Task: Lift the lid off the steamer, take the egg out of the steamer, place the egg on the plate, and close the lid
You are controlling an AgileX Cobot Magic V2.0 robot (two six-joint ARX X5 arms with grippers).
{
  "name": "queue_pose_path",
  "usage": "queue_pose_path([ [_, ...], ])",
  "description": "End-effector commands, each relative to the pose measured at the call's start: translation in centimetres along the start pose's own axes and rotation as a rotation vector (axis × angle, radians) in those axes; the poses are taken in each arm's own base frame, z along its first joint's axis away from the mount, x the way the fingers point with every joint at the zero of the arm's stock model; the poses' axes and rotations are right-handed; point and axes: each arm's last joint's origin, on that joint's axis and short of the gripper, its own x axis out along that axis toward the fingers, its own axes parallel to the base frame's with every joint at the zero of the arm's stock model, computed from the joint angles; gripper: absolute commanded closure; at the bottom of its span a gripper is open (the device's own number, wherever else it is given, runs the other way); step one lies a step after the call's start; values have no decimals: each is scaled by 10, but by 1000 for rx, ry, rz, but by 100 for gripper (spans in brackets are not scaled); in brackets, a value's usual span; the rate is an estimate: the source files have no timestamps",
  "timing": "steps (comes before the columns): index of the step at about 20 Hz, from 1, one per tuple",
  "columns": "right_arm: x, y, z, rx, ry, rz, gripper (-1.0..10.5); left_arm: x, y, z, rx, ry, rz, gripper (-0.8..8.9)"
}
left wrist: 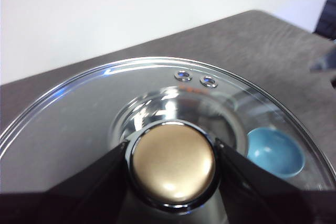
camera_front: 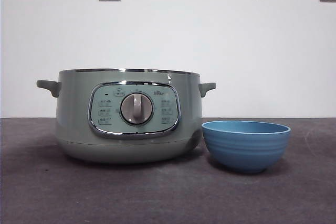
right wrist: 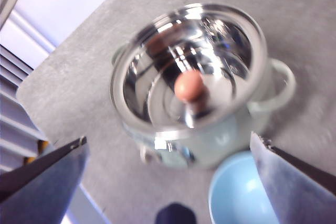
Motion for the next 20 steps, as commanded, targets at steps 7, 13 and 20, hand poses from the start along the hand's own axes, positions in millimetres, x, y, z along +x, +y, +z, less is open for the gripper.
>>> queue_pose_path([
  [7, 111, 28, 48, -79, 137, -85, 351, -66, -1, -22, -31, -64, 135, 822],
  [13, 195, 27, 48, -111, 230, -155, 352, -71, -1, -31, -31, -9, 146, 822],
  [20, 247, 15, 22, -109, 318, -181, 353, -71, -1, -31, -30, -10, 138, 822],
])
